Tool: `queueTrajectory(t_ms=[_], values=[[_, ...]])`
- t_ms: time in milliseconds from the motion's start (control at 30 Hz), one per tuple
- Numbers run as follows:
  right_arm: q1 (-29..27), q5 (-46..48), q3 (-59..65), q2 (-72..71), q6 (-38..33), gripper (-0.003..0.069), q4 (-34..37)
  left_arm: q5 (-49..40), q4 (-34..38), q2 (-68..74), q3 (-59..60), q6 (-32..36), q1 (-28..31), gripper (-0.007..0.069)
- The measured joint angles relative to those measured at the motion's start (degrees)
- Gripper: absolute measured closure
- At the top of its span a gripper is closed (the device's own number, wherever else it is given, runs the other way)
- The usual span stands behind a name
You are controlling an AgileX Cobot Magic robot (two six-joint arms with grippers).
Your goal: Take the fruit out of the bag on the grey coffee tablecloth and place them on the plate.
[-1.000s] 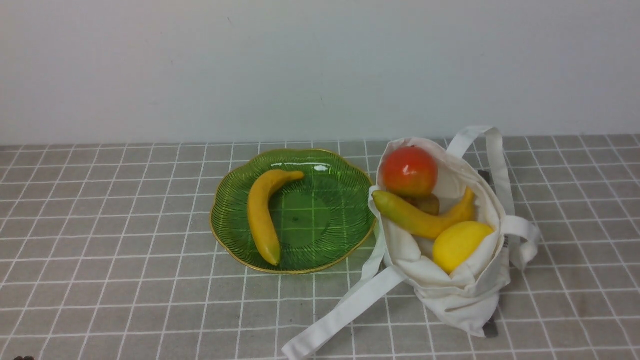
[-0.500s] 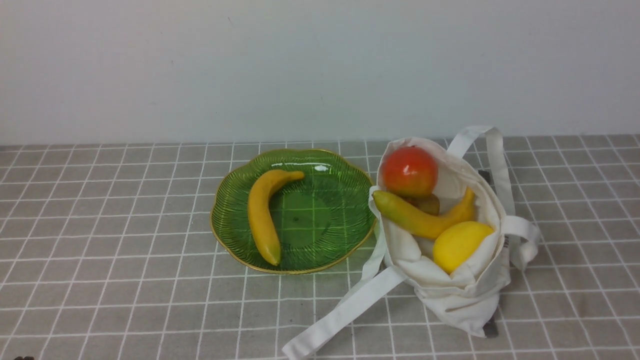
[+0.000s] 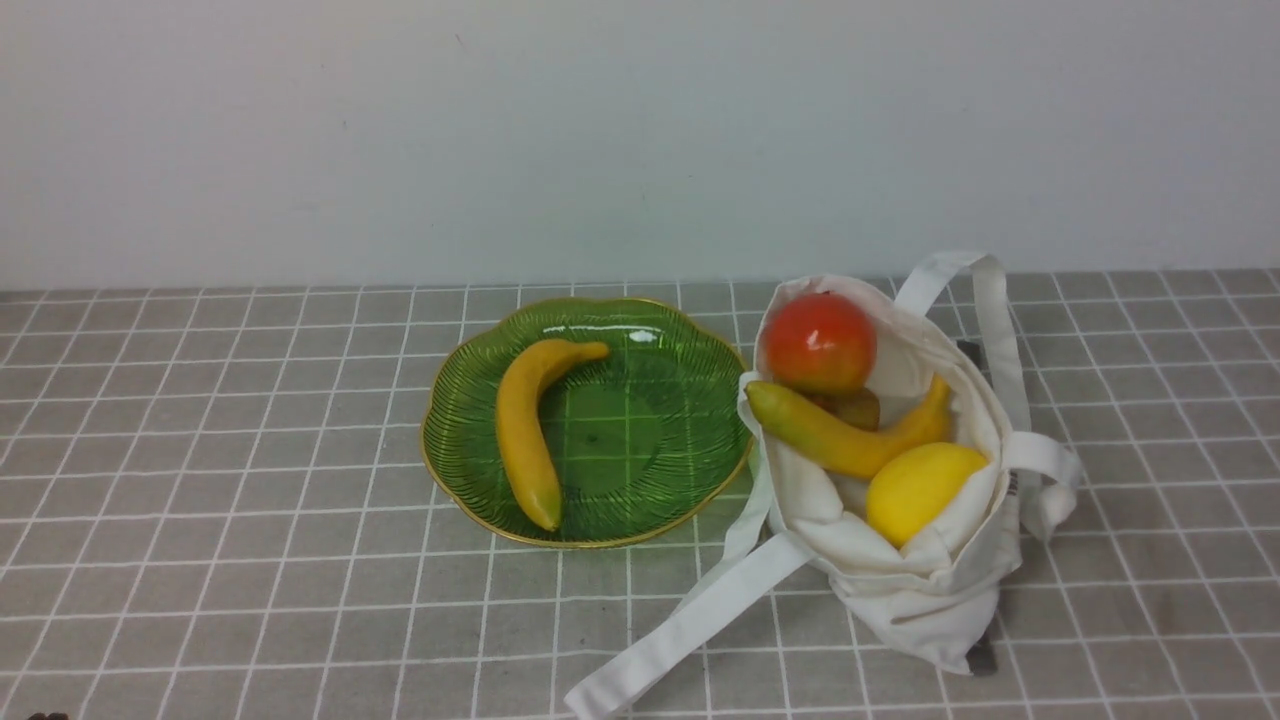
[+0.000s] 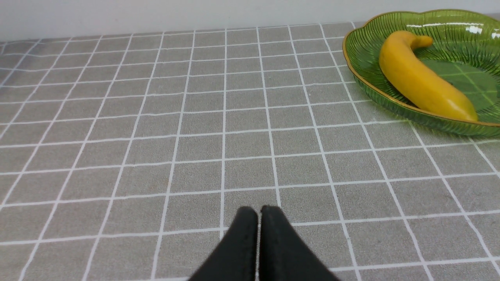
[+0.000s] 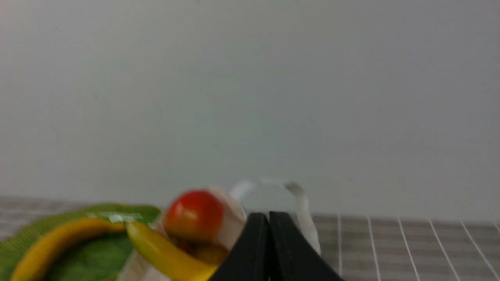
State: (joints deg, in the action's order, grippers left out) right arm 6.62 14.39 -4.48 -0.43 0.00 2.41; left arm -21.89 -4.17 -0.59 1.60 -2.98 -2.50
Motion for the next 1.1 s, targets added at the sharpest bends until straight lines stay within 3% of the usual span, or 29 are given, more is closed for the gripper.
queueTrajectory(t_ms=[200, 1100], values=[[-5.5, 5.7, 5.3, 0.0, 2.6, 0.0673, -2.4, 0.0, 0.0, 0.0, 0.0, 0.0, 0.0, 0.0631], [-5.6, 6.3, 5.9, 0.0, 3.4, 0.0673, -2.4, 0.0, 0.0, 0.0, 0.0, 0.0, 0.0, 0.0631]])
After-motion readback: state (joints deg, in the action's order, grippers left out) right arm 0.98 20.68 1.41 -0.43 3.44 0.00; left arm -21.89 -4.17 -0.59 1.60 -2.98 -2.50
